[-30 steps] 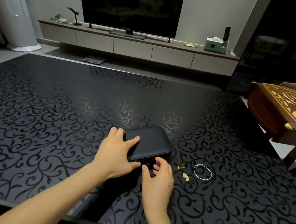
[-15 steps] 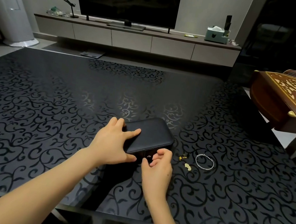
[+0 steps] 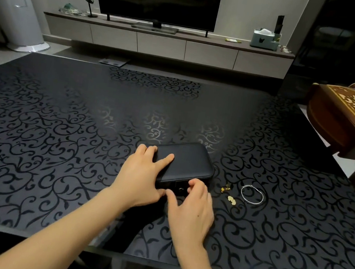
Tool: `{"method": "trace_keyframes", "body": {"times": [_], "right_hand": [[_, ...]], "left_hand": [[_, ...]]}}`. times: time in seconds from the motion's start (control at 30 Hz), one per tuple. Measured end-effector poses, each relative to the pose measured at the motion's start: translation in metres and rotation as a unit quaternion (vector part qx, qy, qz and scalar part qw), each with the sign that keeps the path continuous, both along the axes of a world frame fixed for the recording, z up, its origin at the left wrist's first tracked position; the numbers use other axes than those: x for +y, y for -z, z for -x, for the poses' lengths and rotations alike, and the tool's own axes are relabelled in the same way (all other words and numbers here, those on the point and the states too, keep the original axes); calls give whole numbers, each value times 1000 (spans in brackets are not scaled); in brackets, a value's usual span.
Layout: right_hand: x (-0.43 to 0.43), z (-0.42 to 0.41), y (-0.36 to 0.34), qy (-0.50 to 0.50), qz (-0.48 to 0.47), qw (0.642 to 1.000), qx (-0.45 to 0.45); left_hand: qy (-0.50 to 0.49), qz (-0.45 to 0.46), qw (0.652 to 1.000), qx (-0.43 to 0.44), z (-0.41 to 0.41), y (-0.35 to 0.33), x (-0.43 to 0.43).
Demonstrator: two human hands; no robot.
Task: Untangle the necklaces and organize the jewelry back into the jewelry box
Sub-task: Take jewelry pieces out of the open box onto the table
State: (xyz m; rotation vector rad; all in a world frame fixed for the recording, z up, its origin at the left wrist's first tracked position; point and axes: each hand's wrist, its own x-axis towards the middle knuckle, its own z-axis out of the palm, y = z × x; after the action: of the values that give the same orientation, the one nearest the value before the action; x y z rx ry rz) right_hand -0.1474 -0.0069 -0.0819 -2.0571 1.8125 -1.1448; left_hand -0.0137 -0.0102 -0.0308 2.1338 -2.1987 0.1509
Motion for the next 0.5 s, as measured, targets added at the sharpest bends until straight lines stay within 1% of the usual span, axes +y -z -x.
{"method": "trace_keyframes", "body": {"times": [0.03,0.1,0.17,0.2,0.27,0.3,0.37,0.43,0.5], "right_hand": [[-1,-1,-1,7,25,998,56],[-6,5,-5,10,84,987,140],[-14,17,-6,-9,164,960,227],[-18,23,-8,-25,199,941,273],[-32,31,-13,-73,257,899,346],[-41,32,-14,-101,281,879,371],[-57,33,-18,-152,301,849,407],[-66,34,-20,-184,293,839,419],[-71,35,-21,-206,305,833,413]], "left_hand": [[11,-4,1000,-4,-7,-2,-2],[28,-15,999,-24,-17,-7,-6],[36,-29,999,-17,-19,-8,-9],[41,-45,998,5,-18,-7,-10],[49,-82,991,91,-18,-8,-14],[51,-93,986,129,-20,-10,-17],[50,-103,981,154,-26,-20,-26],[51,-125,976,172,-30,-30,-35],[53,-161,964,206,-34,-35,-42]]}}
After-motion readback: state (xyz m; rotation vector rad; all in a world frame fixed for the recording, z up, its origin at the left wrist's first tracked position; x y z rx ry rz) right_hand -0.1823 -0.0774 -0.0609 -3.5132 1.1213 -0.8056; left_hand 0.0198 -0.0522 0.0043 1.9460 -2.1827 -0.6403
